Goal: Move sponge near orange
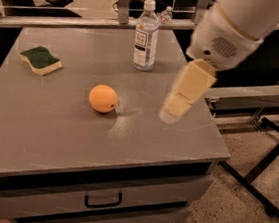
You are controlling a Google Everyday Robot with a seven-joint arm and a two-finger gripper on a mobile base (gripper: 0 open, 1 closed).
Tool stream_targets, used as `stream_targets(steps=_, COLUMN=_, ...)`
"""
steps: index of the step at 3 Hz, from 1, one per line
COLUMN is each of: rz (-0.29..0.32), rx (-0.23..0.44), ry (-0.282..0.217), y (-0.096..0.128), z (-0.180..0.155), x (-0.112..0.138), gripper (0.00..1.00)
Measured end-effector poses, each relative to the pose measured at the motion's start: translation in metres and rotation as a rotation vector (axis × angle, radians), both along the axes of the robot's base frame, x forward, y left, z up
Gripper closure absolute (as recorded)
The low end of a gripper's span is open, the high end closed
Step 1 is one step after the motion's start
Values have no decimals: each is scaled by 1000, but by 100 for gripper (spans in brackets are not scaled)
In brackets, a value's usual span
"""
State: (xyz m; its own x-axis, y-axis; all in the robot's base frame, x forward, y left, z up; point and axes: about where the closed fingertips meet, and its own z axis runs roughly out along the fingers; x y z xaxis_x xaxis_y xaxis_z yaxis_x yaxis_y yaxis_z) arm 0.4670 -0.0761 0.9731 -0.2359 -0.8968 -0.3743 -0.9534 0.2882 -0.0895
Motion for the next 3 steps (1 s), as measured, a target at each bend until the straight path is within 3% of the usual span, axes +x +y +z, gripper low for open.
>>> stream_targets(steps=1, rz=-10, rx=133, ry=-58, y=78, z=6, x=20, gripper=0)
stream_targets(steps=2, rz=-10, rx=133, ry=-58, y=78, z=6, x=20, gripper=0)
stream_targets(steps=3, rz=-25, rx=151, ry=-56, y=97, z=7, x=41, gripper=0)
